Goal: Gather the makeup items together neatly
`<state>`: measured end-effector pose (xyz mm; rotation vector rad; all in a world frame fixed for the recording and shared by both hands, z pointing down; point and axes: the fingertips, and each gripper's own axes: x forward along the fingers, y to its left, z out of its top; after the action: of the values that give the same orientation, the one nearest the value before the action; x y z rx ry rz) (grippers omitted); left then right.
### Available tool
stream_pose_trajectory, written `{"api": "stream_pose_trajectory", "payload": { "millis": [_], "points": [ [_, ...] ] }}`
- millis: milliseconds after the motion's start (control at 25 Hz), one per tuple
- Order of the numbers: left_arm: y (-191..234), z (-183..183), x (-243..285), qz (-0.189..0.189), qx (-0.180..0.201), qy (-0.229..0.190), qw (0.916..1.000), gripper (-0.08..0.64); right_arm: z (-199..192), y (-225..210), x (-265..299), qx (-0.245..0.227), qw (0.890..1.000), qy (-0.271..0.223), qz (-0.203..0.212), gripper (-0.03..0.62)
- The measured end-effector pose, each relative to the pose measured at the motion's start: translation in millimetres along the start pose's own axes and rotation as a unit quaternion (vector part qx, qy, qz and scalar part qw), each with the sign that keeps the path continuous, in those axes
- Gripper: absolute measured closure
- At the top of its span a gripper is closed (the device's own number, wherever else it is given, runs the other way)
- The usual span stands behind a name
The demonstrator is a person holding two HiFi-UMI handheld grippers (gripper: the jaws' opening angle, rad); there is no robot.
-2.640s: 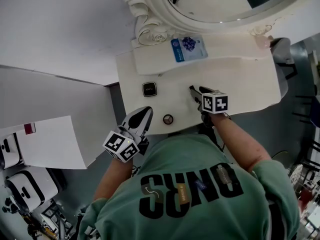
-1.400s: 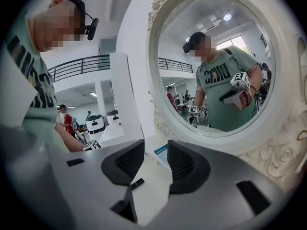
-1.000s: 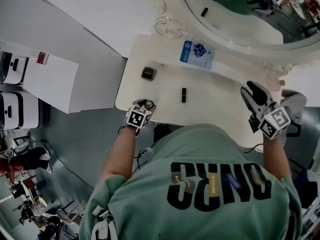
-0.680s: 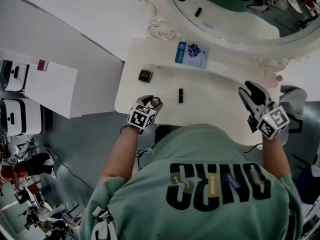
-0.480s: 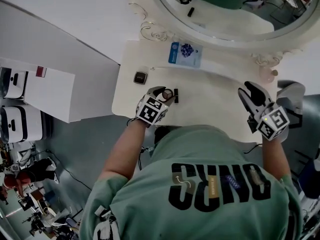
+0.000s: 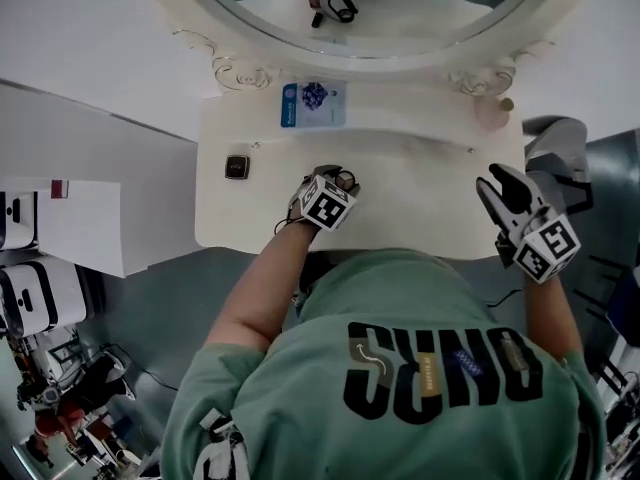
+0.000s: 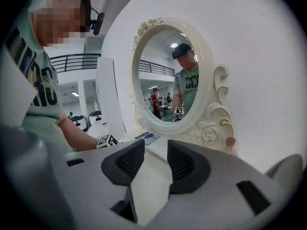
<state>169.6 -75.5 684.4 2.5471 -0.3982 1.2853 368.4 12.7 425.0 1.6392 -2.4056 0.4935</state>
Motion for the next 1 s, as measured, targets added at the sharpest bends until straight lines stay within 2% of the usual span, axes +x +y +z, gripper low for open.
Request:
{"api": "stream_pose_trajectory", "payload": {
  "millis": [200, 480, 600, 720, 880, 1000],
  "points": [
    [-10, -12, 32, 0.007, 0.021, 0.034, 0.9992, 0.327, -12, -11, -25, 0.003, 1.000, 0.006, -0.016, 0.449],
    [-17, 1, 30, 0.005, 0.022, 0.018, 0.9996, 0.321, -13, -16, -40, 0.010, 1.000, 0.000, -0.021, 0.449],
    [-12, 10, 7, 0.014, -0.003, -0.015, 0.9998, 0.311, -6, -10, -35, 0.004, 1.000, -0.009, -0.008, 0.449],
    [14, 3, -26, 0.040, -0.039, -0.041, 0.9976, 0.311, 5, -1, -20, -0.008, 1.000, -0.023, 0.004, 0.449],
    [71, -30, -81, 0.086, -0.092, -0.049, 0.9909, 0.311, 19, 15, 13, -0.011, 0.999, -0.034, 0.016, 0.453],
    [116, -69, -114, 0.116, -0.129, -0.038, 0.9842, 0.311, 28, 35, 40, -0.012, 0.999, -0.031, 0.024, 0.453]
  ]
}}
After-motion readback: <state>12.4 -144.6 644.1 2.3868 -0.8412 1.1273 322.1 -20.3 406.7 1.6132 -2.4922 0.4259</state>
